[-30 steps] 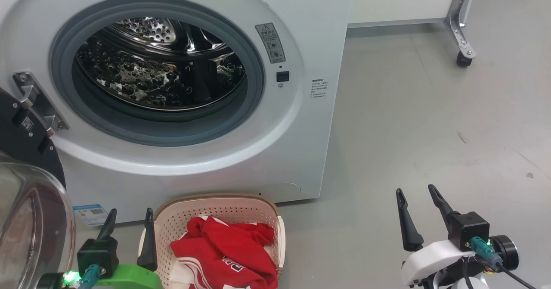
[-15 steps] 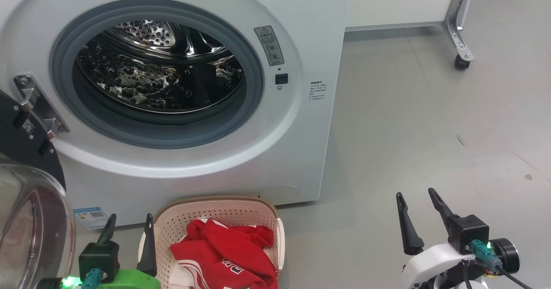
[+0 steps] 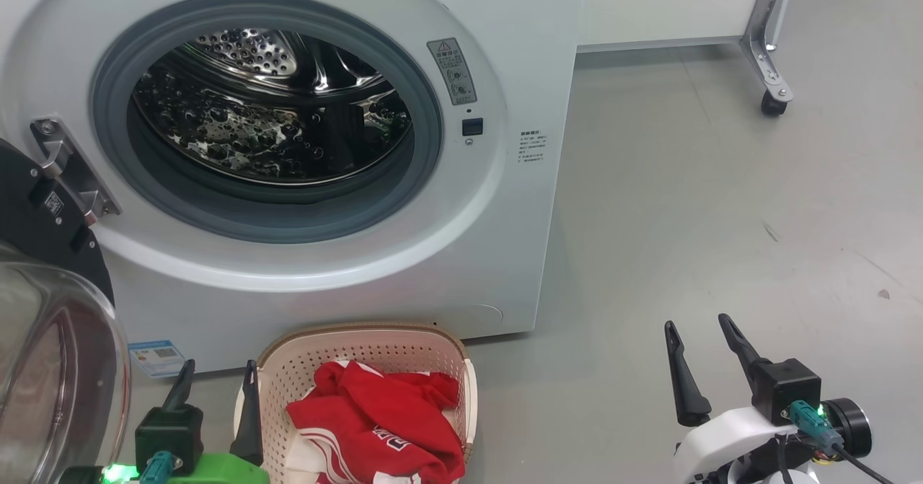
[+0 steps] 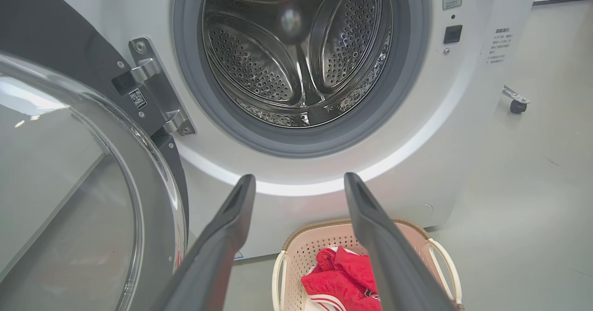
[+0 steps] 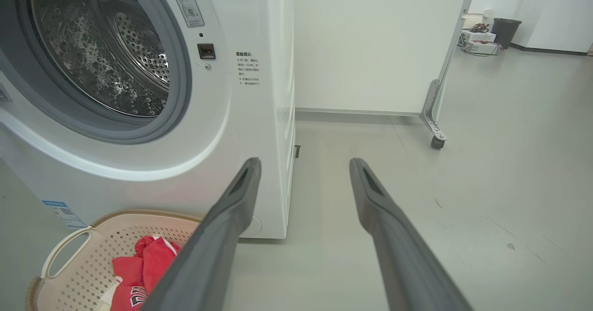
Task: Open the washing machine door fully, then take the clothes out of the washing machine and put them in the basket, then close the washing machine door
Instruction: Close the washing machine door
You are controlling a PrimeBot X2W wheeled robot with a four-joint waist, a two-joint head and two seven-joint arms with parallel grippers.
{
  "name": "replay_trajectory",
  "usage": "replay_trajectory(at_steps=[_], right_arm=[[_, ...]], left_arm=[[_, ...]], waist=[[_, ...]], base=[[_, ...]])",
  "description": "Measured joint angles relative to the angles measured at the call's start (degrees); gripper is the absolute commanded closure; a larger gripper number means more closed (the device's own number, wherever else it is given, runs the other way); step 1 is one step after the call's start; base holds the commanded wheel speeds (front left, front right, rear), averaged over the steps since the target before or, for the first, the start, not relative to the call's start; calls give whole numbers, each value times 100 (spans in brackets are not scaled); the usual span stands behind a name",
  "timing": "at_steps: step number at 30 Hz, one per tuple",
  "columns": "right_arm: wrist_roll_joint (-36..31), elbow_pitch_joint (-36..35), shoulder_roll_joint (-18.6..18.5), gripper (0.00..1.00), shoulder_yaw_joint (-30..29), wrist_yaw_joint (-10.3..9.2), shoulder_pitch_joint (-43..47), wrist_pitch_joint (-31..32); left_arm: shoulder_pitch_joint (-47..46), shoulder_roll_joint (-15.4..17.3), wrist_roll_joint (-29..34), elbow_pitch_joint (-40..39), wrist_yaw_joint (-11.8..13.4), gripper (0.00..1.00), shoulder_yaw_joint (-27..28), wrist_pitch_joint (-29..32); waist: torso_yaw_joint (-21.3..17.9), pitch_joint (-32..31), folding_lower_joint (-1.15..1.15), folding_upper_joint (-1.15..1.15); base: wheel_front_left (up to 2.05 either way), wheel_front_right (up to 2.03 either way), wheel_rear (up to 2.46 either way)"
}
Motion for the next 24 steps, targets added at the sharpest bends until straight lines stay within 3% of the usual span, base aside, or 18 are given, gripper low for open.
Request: replay_trajectory(at_steps=[24], right_arm=[[-51,-127,2,0,-23,-1,15,67]], left_arm=[[31,-53,41,-304,19,0,-32,107]], waist=[[37,101,0,0]], base=[[-110,110,0]])
